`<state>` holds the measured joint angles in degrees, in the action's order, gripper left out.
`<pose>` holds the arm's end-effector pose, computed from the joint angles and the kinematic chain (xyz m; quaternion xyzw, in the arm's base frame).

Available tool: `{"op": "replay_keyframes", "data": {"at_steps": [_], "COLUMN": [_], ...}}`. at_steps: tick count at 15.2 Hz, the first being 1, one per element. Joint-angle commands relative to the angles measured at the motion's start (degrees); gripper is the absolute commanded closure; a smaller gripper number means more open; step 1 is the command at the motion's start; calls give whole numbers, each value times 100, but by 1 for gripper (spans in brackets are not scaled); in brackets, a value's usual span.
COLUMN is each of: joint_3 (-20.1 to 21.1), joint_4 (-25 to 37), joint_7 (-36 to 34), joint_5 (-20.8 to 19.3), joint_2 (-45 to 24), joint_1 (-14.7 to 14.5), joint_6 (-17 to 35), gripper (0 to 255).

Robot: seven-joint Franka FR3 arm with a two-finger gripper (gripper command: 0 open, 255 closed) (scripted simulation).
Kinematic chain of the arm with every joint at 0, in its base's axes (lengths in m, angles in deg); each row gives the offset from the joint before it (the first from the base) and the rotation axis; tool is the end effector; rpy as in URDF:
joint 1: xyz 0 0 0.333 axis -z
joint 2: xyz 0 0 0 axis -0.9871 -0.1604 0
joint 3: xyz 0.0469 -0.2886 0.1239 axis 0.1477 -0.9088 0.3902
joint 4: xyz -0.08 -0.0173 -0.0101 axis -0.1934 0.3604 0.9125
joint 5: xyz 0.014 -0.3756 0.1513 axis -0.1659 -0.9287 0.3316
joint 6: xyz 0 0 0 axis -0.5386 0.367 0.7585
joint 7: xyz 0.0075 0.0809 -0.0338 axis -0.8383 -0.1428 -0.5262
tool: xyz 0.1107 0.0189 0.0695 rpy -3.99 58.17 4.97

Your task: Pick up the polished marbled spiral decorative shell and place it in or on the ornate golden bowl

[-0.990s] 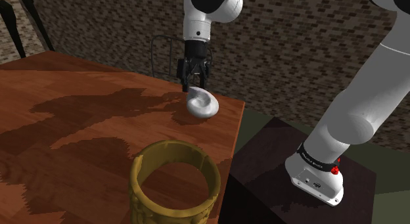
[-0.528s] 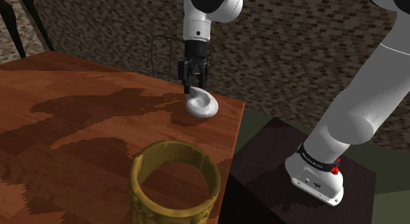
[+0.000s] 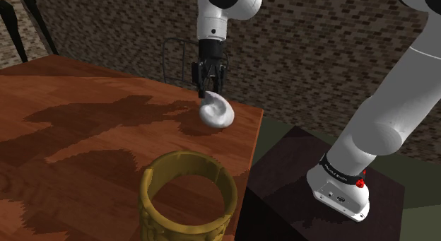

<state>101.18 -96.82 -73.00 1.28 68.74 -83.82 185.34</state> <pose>0.4755 0.2395 0.4292 -0.9745 -0.0633 0.1515 0.1530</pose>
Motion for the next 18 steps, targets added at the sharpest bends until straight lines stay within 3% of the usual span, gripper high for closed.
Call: {"op": "replay_keyframes", "data": {"at_steps": [1,18], "joint_3": [-5,-67], "joint_4": [98,1246], "joint_7": [-40,-428], "joint_5": [0,-20], "joint_2": [36,158], "joint_1": [4,50], "joint_6": [-130,-1337], "gripper": [255,255]}}
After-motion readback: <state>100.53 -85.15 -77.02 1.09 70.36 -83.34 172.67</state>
